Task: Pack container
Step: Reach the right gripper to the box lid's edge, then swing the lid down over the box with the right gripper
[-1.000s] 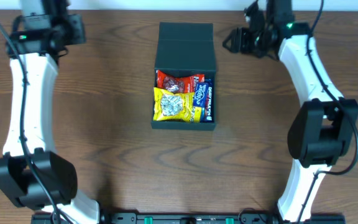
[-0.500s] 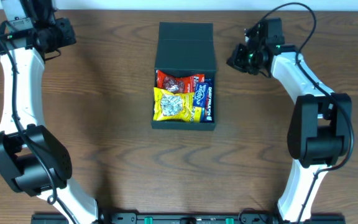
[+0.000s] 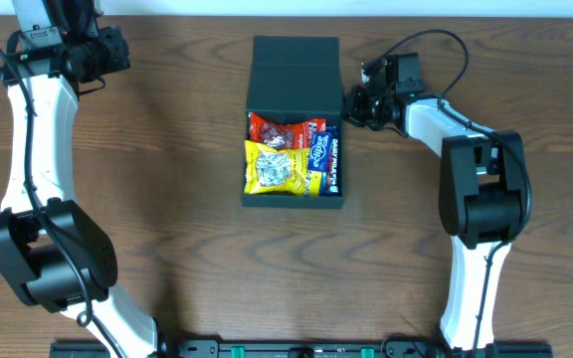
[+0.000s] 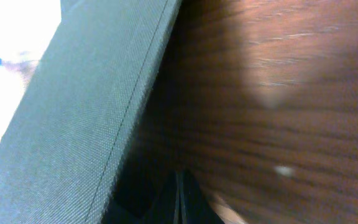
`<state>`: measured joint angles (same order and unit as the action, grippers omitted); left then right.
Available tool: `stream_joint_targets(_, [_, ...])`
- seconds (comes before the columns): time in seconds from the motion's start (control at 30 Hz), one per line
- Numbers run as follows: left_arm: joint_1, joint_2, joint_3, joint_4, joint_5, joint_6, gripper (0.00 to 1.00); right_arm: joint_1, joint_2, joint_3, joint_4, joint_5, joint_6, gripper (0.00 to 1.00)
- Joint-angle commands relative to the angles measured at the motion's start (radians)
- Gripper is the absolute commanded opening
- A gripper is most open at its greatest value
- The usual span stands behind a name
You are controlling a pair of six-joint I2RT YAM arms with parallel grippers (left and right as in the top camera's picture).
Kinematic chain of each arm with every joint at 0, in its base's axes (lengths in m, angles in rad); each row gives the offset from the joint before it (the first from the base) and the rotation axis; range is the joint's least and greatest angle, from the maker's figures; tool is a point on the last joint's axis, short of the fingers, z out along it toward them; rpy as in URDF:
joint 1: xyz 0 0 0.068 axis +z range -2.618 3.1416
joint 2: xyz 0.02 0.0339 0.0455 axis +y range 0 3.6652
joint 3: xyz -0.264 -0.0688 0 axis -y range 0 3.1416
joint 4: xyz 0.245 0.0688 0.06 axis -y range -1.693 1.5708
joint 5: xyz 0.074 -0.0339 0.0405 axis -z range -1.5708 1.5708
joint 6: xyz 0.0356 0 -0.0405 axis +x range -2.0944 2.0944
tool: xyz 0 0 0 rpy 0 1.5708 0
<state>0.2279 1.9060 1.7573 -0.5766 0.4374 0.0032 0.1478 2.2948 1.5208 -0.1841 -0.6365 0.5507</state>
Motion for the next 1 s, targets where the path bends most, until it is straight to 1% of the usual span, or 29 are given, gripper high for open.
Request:
stream_joint_targets(0.0, [0.002, 0.003, -0.003, 0.002, 0.009, -0.003, 0.06, 0.018, 0.018, -0.003, 0.032, -0.032, 0.034, 0.01])
stream_joint_targets(0.17, [0.002, 0.003, -0.004, -0.003, 0.015, -0.004, 0.06, 0.012, 0.029, -0.003, 0.110, -0.015, 0.040, 0.01])
stream_joint_targets(0.33, [0.002, 0.005, -0.049, 0.022, 0.159, -0.003, 0.06, 0.010, 0.031, -0.003, 0.192, -0.016, 0.040, 0.01])
stream_joint_targets(0.43, [-0.004, 0.011, -0.074, 0.035, 0.176, -0.004, 0.06, 0.009, 0.035, -0.003, 0.237, -0.033, 0.039, 0.01])
stream_joint_targets(0.53, [-0.006, 0.032, -0.075, 0.028, 0.219, -0.004, 0.06, 0.006, 0.036, -0.003, 0.293, -0.102, 0.004, 0.01])
stream_joint_targets(0.67, [-0.006, 0.093, -0.076, 0.025, 0.320, -0.012, 0.06, 0.006, 0.036, -0.003, 0.364, -0.182, -0.029, 0.01])
stream_joint_targets(0.77, [-0.006, 0.174, -0.076, 0.028, 0.397, -0.071, 0.06, 0.006, 0.036, -0.003, 0.364, -0.190, -0.029, 0.01])
stream_joint_targets(0.97, [-0.014, 0.281, -0.075, 0.032, 0.505, -0.132, 0.06, 0.006, 0.036, -0.003, 0.373, -0.272, -0.074, 0.01])
